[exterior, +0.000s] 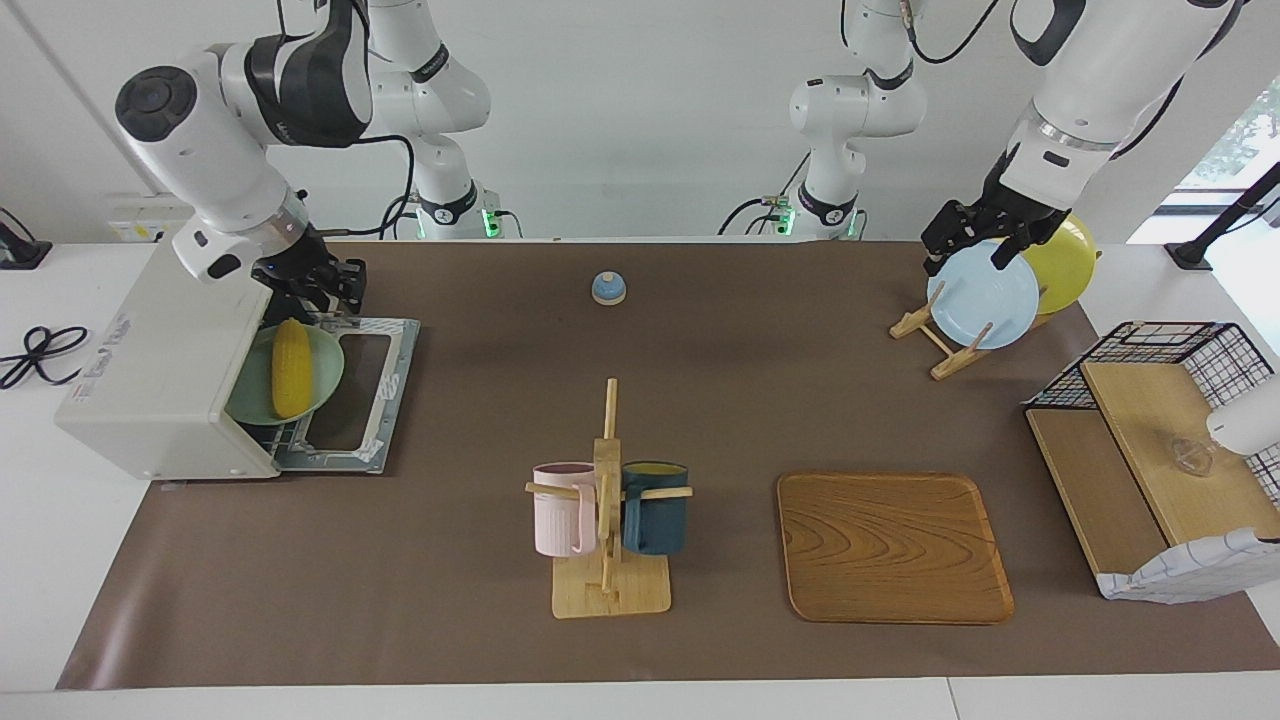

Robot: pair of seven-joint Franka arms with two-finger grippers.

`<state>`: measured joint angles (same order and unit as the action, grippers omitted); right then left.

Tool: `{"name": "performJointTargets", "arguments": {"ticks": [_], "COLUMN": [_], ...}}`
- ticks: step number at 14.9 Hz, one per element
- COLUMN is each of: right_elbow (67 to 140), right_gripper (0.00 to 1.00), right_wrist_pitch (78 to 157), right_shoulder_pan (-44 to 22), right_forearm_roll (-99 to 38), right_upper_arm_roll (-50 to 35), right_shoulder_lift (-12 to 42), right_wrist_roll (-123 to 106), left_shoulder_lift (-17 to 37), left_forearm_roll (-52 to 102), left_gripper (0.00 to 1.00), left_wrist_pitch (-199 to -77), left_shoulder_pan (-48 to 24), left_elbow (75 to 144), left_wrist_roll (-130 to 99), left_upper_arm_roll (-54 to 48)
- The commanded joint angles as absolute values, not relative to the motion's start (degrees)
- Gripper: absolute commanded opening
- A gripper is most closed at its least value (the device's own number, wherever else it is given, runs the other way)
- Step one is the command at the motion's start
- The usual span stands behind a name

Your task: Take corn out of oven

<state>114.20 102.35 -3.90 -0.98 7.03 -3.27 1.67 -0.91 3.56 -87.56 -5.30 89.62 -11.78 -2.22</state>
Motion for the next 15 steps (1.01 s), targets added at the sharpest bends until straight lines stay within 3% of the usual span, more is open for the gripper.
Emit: {"name": "performJointTargets", "arguments": {"ticks": [1,6,15], "right_elbow": [120.76,127.17,130.51], "right_gripper": [0.33,0.30,0.29], "right_wrist_pitch": [107.48,117.58,126.12], "right_shoulder_pan": [-3.34,-1.40,-1.41], "right_forearm_roll": [2.01,4.21,7.65], "right_upper_arm_roll": [6.59,6.59,6.59], "right_shoulder_lift": [-5.54,-5.28,-2.20], "right_wrist_roll": [-2.44,-6.07,-9.22], "left_shoulder_lift": [-2.20,-2.20,-2.20], "left_forearm_roll": [2.81,2.72,2.81], "left_gripper": [1.00,1.00,1.00], "left_wrist_pitch": [-88.15,-88.15,-88.07], "left_shoulder_pan": [-5.27,-5.27,-5.36], "left_elbow": [91.14,91.14,91.14], "left_wrist_roll": [-11.87,-11.78,-11.69], "left_upper_arm_roll": [-2.46,-2.46,-2.46]}}
